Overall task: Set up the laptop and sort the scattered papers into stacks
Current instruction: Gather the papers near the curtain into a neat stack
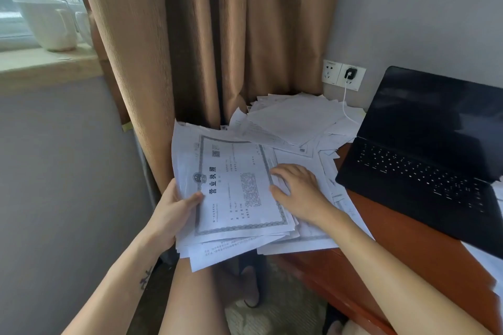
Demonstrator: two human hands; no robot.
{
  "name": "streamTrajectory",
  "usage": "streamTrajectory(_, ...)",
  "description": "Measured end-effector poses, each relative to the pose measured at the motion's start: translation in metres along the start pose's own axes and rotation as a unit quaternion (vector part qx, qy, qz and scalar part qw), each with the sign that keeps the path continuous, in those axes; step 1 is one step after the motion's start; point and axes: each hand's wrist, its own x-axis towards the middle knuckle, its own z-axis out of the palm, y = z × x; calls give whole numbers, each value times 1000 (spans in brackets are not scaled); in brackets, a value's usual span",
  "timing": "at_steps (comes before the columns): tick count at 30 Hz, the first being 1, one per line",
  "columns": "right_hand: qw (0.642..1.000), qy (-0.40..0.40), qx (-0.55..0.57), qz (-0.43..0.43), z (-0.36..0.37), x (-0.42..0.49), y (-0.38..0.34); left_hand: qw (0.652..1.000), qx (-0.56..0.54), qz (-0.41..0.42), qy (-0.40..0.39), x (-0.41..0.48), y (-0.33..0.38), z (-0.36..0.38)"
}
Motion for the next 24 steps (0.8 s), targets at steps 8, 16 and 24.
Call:
streamTrajectory(8,999,37,-38,12,-21,71,38,999,-28,-7,25,8,5,-3)
streamTrajectory(16,942,-2,-323,-96,-20,119,40,998,-42,-31,30,14,6,-5)
streamTrajectory(24,982,156,-98,-45,-23,104,41,998,-41,-25,27,18,9,0)
